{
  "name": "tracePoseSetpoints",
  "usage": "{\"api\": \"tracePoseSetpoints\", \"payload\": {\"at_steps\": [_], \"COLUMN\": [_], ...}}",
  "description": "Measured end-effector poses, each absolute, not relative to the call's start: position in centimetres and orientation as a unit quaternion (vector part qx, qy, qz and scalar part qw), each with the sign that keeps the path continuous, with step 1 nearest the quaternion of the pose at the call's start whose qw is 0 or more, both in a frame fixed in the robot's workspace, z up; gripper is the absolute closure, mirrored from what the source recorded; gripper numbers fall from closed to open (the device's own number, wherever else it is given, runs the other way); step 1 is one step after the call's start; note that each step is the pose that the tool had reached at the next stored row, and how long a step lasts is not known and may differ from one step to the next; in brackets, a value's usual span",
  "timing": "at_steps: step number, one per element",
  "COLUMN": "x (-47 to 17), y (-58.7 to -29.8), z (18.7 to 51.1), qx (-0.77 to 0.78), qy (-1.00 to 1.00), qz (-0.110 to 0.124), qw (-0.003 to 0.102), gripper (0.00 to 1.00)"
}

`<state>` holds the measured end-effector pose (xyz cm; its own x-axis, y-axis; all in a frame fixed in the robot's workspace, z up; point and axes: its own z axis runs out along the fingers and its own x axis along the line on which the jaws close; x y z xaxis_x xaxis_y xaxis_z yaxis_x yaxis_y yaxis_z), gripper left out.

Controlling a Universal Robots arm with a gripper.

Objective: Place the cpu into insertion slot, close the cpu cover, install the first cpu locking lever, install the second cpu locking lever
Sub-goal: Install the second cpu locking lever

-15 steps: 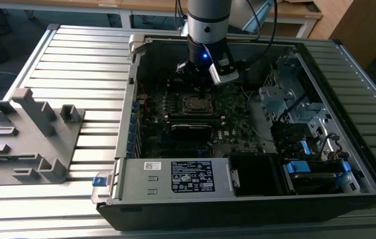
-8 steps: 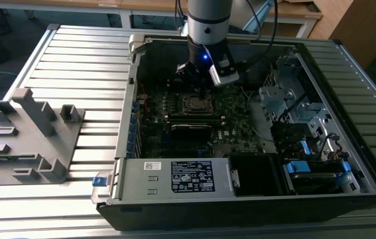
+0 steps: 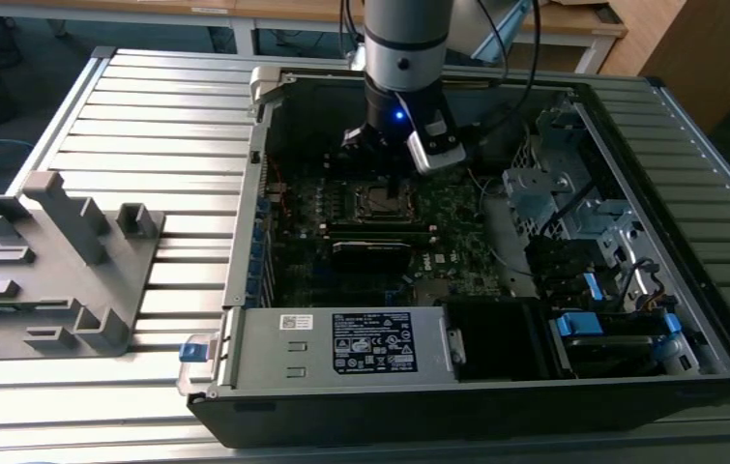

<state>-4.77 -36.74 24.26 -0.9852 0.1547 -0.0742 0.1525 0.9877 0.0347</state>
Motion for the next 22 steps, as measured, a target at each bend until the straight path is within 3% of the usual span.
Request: {"api": "tracePoseSetpoints", "payload": {"at_steps": [22], "x": [-5.8], "y": [-37.9], "z": [24.3], "qx": [0.077], "qy": [0.996], "qz": [0.015], "qw": [0.04], "gripper": [0.89]}}
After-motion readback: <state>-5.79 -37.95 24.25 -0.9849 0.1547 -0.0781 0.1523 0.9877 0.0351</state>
